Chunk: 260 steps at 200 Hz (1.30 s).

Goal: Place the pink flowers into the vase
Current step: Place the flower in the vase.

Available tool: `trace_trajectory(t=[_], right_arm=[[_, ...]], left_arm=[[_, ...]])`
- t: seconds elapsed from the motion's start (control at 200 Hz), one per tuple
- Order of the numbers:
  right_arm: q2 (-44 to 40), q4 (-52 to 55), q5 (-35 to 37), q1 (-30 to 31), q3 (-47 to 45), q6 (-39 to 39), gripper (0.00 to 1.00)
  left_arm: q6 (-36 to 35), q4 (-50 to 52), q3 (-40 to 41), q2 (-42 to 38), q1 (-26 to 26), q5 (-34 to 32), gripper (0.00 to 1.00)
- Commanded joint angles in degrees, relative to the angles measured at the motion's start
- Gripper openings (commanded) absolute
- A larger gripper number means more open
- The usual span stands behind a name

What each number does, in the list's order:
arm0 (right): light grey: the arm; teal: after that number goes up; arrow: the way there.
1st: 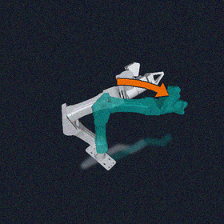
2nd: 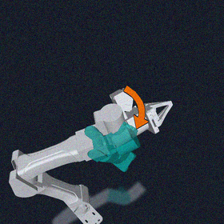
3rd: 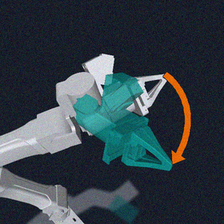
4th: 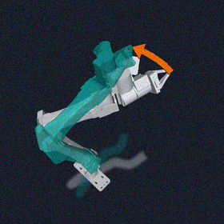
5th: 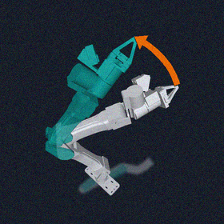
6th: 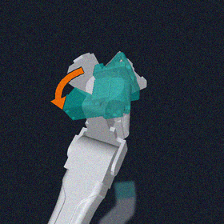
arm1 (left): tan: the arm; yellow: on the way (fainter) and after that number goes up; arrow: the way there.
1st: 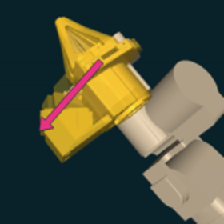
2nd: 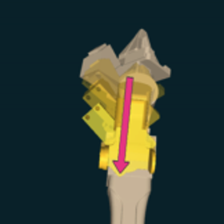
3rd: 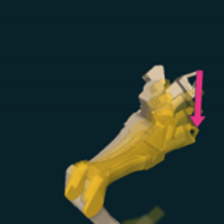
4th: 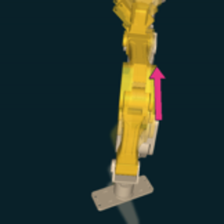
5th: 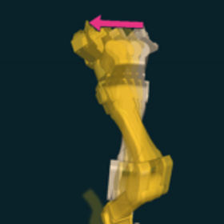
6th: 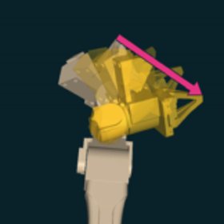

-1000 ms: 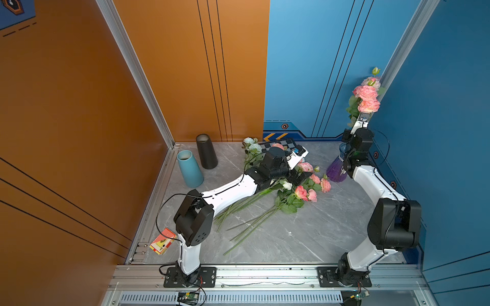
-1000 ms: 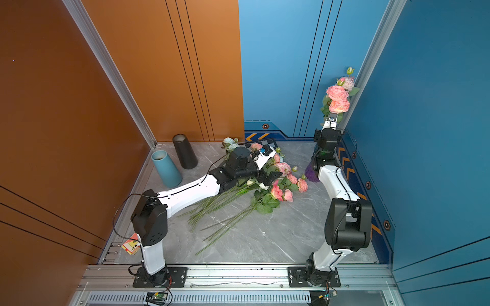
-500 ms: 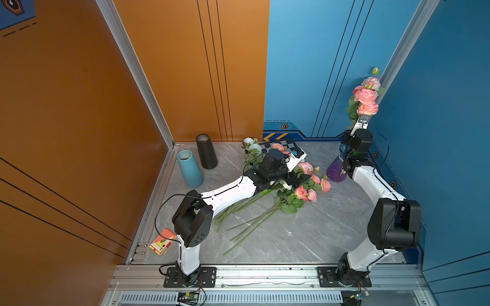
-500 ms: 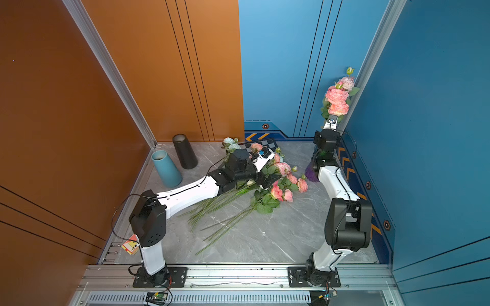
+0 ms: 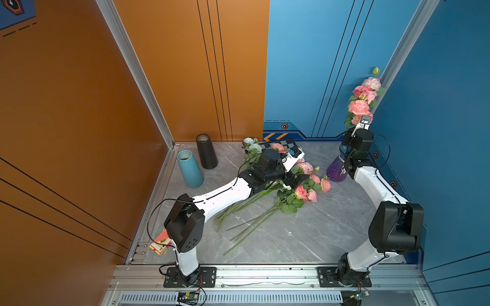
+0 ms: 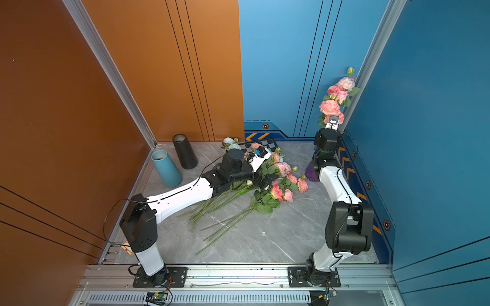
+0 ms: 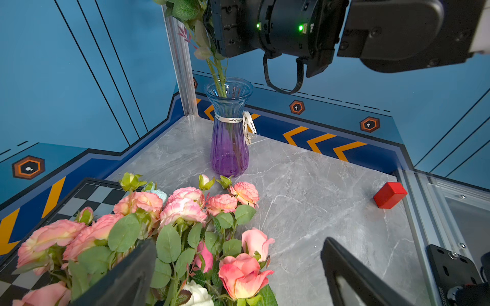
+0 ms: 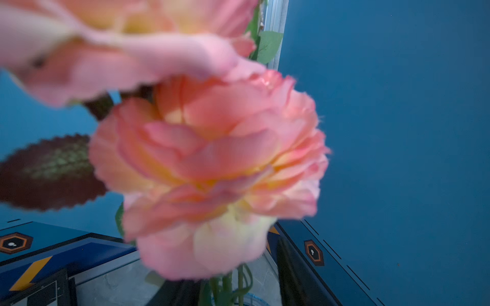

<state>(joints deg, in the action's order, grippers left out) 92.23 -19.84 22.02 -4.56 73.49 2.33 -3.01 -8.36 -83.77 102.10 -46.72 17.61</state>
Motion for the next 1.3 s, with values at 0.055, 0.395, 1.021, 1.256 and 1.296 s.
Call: trace_trajectory(t=[0.055,0.395,1.021,1.256,1.296], right_arm=[[-3.7,2.8,1.0,-0.3,1.6,-1.9,0.65],[-9.2,5.1,0.4,-0.1,-2.5,-3.5,1.0],[-21.3,25.0,-0.4,-0.5,-1.2,-17.1,1.0],[-24.1,26.8,-2.6,-0.2,-5.3,-20.4,1.0],[-24.4,27.2,-3.5,0.2,-5.8,-21.5,1.0]], left_arm=[[0.6,-0.6,1.2,-2.6,-0.8,0.1,0.99],[1.2,-0.6,3.7,-6.0,-1.3,-0.9,0.99],[7.3,2.0,10.0,-12.5,2.7,-7.8,0.99],[8.4,12.5,10.9,-13.6,5.8,-13.5,0.99],[9.2,14.2,11.0,-13.4,6.8,-13.7,0.99]])
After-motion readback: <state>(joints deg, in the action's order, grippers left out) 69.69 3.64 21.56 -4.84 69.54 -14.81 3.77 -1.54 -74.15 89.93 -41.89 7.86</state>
